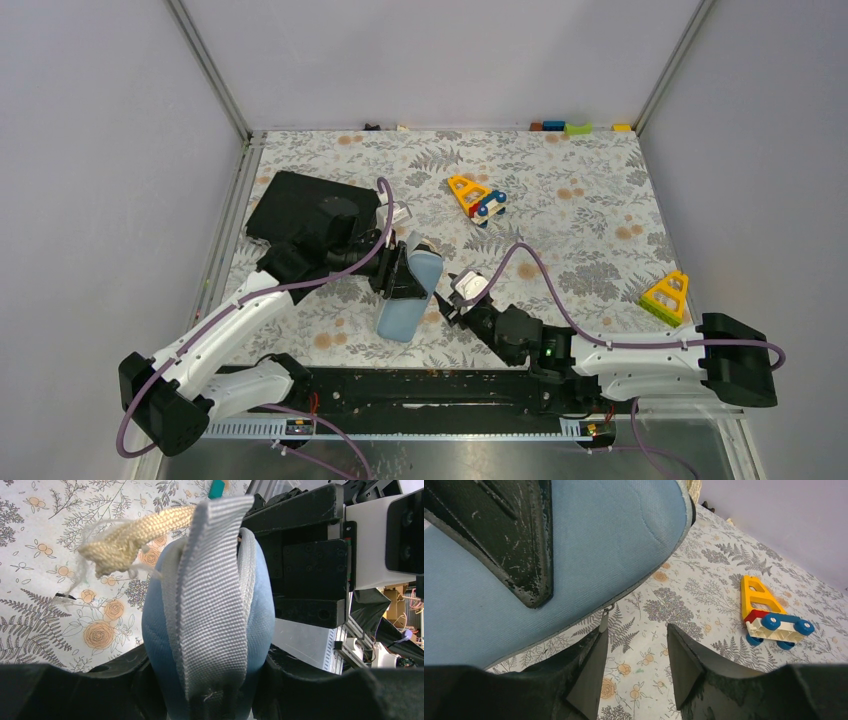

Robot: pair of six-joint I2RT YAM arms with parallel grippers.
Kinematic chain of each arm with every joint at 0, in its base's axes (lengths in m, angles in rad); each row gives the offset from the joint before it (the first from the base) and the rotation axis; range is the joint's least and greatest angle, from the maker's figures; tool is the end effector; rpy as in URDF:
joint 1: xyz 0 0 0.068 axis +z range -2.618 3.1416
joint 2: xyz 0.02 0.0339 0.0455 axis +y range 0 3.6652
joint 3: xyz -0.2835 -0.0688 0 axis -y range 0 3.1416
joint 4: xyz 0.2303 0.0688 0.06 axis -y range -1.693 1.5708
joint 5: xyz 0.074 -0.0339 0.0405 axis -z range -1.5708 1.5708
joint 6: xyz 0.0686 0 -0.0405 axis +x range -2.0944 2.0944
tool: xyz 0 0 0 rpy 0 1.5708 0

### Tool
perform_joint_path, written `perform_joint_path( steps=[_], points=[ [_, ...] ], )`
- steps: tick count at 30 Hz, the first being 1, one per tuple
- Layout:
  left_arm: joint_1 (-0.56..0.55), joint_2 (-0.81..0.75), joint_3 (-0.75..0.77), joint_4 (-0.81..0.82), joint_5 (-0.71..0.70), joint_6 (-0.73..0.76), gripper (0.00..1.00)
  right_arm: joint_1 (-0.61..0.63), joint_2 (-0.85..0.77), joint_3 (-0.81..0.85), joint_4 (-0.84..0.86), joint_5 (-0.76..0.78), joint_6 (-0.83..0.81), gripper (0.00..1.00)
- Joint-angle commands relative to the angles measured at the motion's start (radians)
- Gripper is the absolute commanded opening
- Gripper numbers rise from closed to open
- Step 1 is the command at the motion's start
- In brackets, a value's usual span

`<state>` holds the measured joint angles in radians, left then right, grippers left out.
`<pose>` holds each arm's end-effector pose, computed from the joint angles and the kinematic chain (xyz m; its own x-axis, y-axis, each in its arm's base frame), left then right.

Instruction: Open the umbrella

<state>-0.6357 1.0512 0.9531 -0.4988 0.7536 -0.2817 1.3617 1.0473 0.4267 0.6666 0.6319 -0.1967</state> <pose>0.1466 -0.1665 0.3270 -0.6814 0.2509 -0.6876 0.7276 0.3336 -0.5994 0.0873 0.2163 0.2799 0.1397 -0.1014 -0.9850 -0.6521 0.7391 -0.1686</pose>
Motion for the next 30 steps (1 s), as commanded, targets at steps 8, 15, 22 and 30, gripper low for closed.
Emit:
perform_joint_path(
  steps=[8, 15, 22, 30],
  points=[
    [0.005, -0.001, 0.038, 0.089, 0.048, -0.016, 0.00, 0.021, 0.039, 0.017, 0.129, -0.004, -0.057, 0.53],
    [0.005, 0.001, 0.038, 0.089, 0.053, -0.016, 0.00, 0.022, 0.077, 0.017, 0.195, 0.006, -0.098, 0.47],
    [0.004, 0.000, 0.038, 0.089, 0.053, -0.014, 0.00, 0.024, 0.094, 0.019, 0.220, 0.009, -0.132, 0.30],
    [0.004, 0.001, 0.036, 0.088, 0.052, -0.013, 0.00, 0.027, 0.067, 0.009, 0.189, -0.032, -0.146, 0.00]
  ],
)
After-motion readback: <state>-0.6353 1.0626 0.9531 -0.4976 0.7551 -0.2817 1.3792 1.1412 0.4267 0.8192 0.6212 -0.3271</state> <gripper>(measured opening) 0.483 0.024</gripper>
